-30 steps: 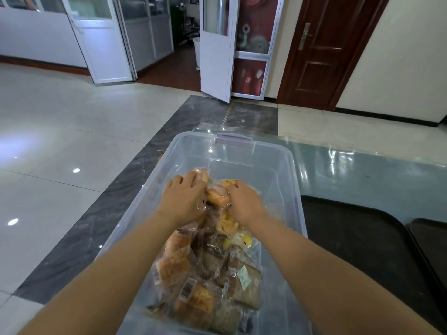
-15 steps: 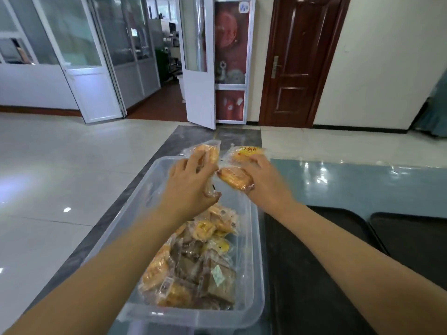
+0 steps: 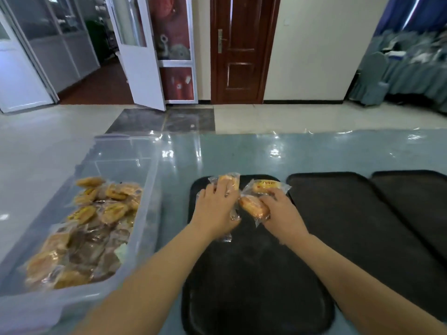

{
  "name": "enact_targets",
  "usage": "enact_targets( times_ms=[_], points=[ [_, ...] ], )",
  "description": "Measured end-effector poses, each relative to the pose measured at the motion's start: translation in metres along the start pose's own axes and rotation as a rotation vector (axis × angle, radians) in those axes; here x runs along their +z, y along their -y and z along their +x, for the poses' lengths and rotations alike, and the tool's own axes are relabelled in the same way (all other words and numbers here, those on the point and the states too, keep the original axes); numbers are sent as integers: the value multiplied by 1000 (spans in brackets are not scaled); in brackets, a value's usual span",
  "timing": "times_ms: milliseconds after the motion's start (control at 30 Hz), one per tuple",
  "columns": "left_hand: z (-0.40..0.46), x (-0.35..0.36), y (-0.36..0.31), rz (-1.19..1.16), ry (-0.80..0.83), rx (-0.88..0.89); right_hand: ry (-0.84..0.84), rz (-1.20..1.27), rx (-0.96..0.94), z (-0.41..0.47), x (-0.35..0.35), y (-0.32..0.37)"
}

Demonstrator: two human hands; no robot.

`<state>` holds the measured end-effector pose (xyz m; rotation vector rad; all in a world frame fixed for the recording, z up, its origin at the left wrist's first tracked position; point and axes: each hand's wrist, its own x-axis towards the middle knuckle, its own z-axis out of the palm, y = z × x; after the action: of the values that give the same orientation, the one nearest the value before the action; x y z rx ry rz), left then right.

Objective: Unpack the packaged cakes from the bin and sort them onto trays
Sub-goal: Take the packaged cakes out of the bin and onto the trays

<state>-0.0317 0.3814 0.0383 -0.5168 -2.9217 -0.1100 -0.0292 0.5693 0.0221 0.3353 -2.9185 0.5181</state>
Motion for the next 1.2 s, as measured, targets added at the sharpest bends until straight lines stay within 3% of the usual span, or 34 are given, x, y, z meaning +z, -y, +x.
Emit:
enact_targets(
  times_ms=[233, 333, 567, 900, 1200],
  points=[
    [-38, 100, -60, -89, 310, -87, 359, 63, 121, -71, 78, -65],
    [-48, 124, -73, -90, 419, -130, 509, -45, 120, -87, 96, -85],
    [-60, 163, -88, -32, 499, -218, 699, -258, 58, -102, 103, -115],
    [-62, 166, -87, -62, 527, -200, 650, -452, -147, -97, 91, -120],
    [-40, 65, -36, -228, 187, -114, 383, -328, -198, -39, 47, -71]
  ],
)
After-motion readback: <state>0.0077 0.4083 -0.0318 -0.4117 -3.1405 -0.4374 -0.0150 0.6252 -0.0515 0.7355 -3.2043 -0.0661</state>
